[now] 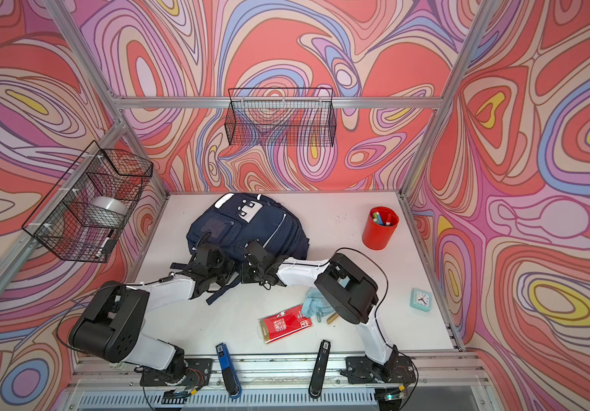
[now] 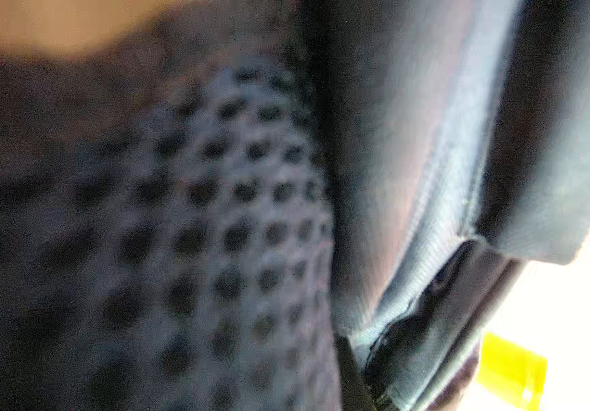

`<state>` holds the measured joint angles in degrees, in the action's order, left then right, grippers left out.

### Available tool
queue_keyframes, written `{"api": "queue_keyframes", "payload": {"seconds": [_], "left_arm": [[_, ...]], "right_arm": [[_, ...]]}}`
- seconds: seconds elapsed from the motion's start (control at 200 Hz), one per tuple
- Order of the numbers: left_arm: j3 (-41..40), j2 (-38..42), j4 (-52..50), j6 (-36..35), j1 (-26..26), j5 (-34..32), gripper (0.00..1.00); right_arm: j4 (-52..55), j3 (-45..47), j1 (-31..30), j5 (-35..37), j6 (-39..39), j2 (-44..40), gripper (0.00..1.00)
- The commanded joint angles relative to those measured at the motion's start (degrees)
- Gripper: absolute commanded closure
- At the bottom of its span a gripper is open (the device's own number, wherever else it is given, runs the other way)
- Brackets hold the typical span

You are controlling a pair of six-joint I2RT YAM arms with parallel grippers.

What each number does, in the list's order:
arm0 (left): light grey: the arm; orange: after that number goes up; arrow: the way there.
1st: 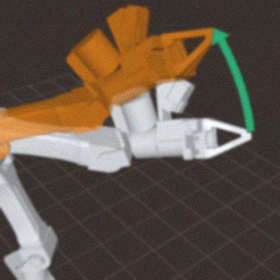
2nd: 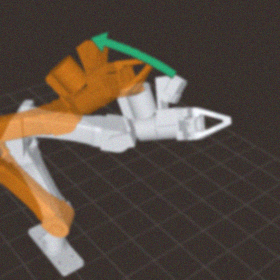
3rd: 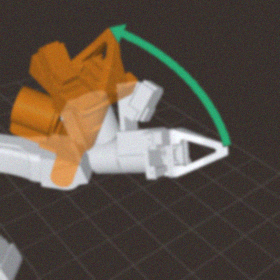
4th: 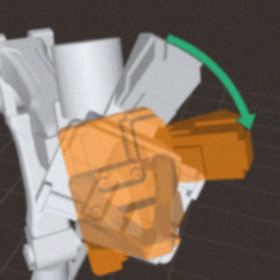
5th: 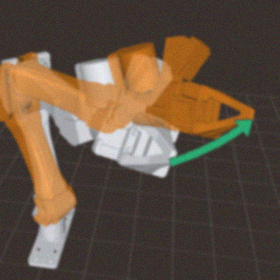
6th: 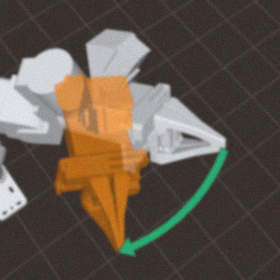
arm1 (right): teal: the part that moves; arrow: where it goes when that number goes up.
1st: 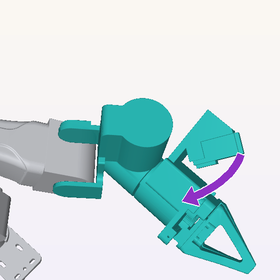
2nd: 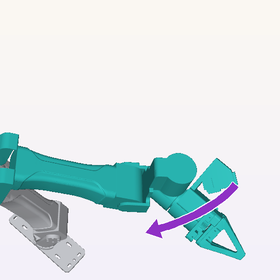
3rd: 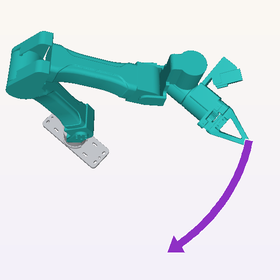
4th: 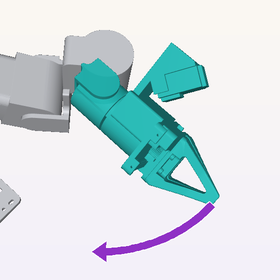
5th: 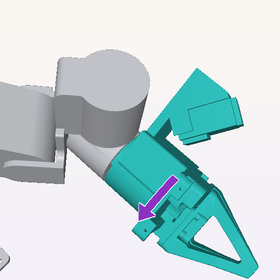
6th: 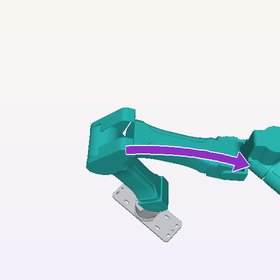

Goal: Pack books, pencil case, and school supplies into a backpack
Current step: Zip the student bag at the center of the table.

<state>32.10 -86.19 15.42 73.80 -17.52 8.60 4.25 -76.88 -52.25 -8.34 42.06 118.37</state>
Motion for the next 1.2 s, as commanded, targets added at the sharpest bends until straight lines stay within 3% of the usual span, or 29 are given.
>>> {"api": "queue_keyframes", "payload": {"seconds": [0.0,0.1,0.356,0.536,0.806,1.037,1.197], "left_arm": [[0.74,-0.04,-2.68,2.15,0.15,-1.04,1.00],[0.96,-0.02,-2.65,2.38,0.18,-0.77,1.00],[1.15,0.29,-3.33,2.29,0.11,-0.99,1.00],[1.05,0.32,-3.37,2.40,0.09,-0.92,1.00],[1.07,0.25,-3.51,2.49,0.06,-1.08,1.00],[1.08,-0.15,-3.99,2.30,0.10,-1.34,1.00],[0.63,0.46,-3.78,2.43,0.02,-1.06,1.00]], "right_arm": [[0.03,0.24,-0.03,1.82,-0.41,2.88,0.78],[0.69,0.08,-0.75,2.13,-0.42,3.36,0.69],[1.49,-1.46,-1.00,1.21,-0.71,4.73,0.71],[3.97,2.15,-2.28,2.02,1.64,0.70,0.65],[6.64,-0.28,-2.72,1.77,1.77,1.53,0.64],[7.81,4.72,-3.84,4.77,4.07,-4.96,0.60],[3.14,2.41,-2.53,5.06,0.73,-0.72,0.60]]}}
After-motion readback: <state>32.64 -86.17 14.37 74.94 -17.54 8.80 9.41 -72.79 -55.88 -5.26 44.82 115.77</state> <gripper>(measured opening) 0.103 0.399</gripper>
